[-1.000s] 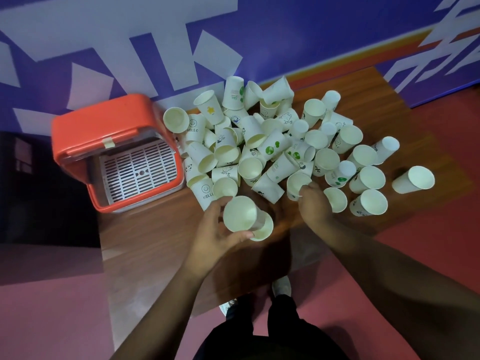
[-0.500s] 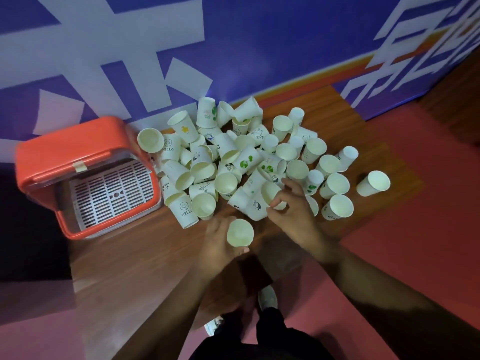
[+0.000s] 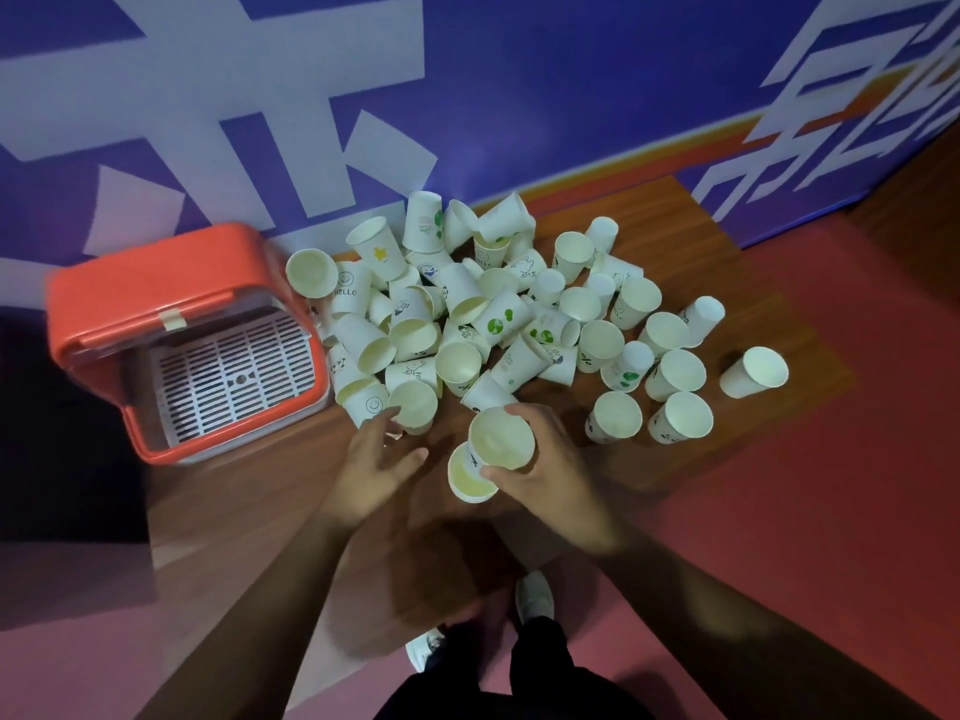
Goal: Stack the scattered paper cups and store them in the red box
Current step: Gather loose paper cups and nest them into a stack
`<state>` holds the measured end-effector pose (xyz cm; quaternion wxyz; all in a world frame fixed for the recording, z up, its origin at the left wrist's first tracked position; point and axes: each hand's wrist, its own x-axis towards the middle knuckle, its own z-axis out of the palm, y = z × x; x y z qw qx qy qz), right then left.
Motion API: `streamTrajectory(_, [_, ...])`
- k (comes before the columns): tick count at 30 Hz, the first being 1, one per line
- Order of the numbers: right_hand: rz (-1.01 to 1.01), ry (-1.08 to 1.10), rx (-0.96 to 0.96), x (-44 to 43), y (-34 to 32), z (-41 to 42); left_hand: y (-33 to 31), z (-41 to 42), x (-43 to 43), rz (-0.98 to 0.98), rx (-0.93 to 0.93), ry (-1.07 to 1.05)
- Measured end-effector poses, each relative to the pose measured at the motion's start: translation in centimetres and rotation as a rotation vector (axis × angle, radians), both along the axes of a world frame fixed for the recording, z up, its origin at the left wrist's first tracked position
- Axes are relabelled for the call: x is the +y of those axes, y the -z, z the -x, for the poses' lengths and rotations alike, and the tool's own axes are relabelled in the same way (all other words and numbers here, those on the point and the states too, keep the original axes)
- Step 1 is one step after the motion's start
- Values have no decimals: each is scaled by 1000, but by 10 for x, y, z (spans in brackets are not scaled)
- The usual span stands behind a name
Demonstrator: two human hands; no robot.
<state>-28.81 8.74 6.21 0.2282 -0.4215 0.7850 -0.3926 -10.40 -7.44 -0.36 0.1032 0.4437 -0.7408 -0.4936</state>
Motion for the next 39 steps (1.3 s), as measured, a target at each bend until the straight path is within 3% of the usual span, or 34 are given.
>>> streamTrajectory(3, [-12,-35,28,-2,-2,-7,-10,5,-16,98,-26,-29])
streamTrajectory(9, [-242,-119,84,-6,15,-15,-1,28,-28,236,-175,-7])
streamTrajectory(17, [-387,-206,73,-8,43,-11,18,50,-39,235,-299,111])
streamTrajectory(23, [-345,55,23,23,45,32,25,54,-43,313,-350,204])
streamTrajectory(26, [-403,169,188,40,54,71,26,55,-41,336,-329,238])
streamTrajectory(31, [-516,179,389,46,69,113,11,51,-35,324,-294,142])
streamTrajectory(39, [-619,145,480,50,91,128,-47,32,-13,280,39,36])
